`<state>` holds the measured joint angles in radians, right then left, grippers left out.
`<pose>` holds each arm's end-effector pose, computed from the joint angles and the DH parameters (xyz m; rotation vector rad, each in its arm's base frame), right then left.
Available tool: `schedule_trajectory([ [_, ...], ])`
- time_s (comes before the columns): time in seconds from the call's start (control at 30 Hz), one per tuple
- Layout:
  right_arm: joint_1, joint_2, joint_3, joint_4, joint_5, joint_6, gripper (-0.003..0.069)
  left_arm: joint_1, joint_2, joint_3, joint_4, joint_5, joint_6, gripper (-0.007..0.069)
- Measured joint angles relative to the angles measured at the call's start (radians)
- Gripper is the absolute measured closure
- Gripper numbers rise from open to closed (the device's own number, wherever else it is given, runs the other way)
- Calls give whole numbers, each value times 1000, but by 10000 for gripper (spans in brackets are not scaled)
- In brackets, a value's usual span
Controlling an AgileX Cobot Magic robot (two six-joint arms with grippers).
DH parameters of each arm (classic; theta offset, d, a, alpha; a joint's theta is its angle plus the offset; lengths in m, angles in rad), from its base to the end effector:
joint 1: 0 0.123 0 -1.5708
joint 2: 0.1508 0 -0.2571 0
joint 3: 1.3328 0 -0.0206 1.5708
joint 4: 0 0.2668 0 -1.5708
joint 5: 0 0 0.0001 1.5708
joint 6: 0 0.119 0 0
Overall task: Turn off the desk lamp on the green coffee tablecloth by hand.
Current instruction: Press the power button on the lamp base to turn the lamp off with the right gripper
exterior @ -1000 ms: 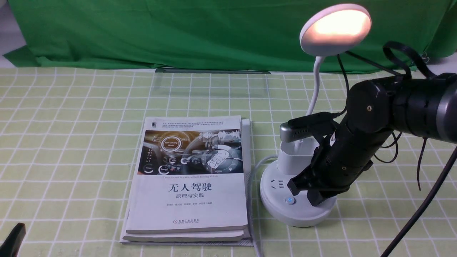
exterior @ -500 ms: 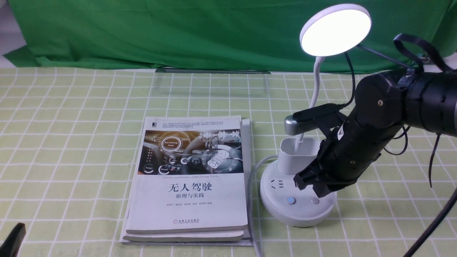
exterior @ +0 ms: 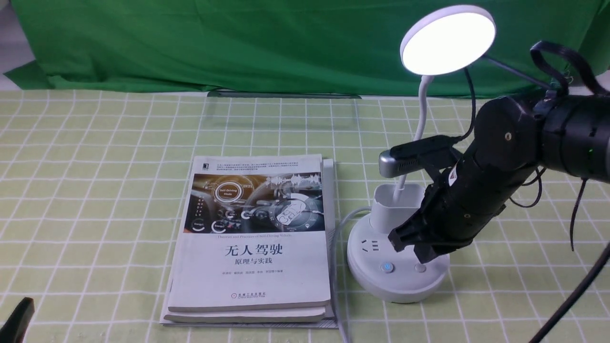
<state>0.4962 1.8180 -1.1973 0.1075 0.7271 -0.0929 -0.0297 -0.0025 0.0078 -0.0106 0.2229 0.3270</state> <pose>0.3269 0.1866 0.1291 -0.7319 2.7518 0.2063 0.1277 -0.0041 0.1865 0.2975 1.6903 0.2110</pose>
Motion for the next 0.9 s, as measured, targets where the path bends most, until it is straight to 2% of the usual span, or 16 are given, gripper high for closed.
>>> schedule_trajectory([
  [0.27, 0, 48, -20, 3, 16, -1, 612, 0, 0, 0, 0, 0, 0, 382],
  [0.67, 0, -85, 0, -17, 29, 5, 612, 0, 0, 0, 0, 0, 0, 382],
  [0.9, 1, -73, 0, -17, 23, 7, 612, 0, 0, 0, 0, 0, 0, 382],
])
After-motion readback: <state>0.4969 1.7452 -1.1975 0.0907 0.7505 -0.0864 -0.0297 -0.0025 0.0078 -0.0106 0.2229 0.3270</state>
